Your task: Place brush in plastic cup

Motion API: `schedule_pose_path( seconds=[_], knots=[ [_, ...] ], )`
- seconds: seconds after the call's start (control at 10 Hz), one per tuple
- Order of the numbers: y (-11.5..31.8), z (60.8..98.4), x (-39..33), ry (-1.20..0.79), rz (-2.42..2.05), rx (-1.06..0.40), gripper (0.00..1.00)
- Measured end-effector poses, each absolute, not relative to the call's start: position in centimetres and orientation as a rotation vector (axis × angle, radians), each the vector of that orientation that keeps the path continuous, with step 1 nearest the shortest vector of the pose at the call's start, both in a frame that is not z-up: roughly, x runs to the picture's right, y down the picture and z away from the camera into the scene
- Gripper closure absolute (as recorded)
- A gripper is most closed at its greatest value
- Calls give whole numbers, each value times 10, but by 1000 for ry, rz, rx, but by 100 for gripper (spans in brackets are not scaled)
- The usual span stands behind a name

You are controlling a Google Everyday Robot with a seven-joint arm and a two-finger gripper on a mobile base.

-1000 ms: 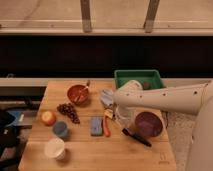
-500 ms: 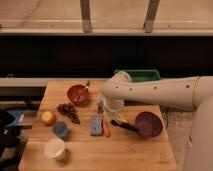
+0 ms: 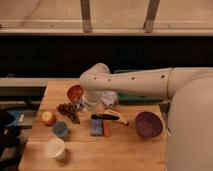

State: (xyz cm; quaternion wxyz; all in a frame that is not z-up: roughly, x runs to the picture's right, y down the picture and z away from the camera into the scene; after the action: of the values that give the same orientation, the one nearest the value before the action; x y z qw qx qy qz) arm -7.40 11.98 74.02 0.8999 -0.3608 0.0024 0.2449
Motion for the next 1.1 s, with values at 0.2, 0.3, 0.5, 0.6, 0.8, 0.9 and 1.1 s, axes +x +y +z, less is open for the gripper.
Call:
schedule_pose_path(
  seconds=[0.2, 0.3, 0.5, 0.6, 0.8, 0.9, 1.1],
  knots=[
    [120, 739, -76, 1, 498, -751, 100],
    [120, 740, -75, 1, 499, -750, 100],
    [121, 741, -77, -7, 498, -751, 100],
    [122, 742, -80, -15, 494, -749, 100],
    [121, 745, -102, -41, 455, -745, 100],
    [122, 747, -129, -88, 387, -747, 100],
    [129, 747, -158, -125, 299, -755, 100]
  ],
)
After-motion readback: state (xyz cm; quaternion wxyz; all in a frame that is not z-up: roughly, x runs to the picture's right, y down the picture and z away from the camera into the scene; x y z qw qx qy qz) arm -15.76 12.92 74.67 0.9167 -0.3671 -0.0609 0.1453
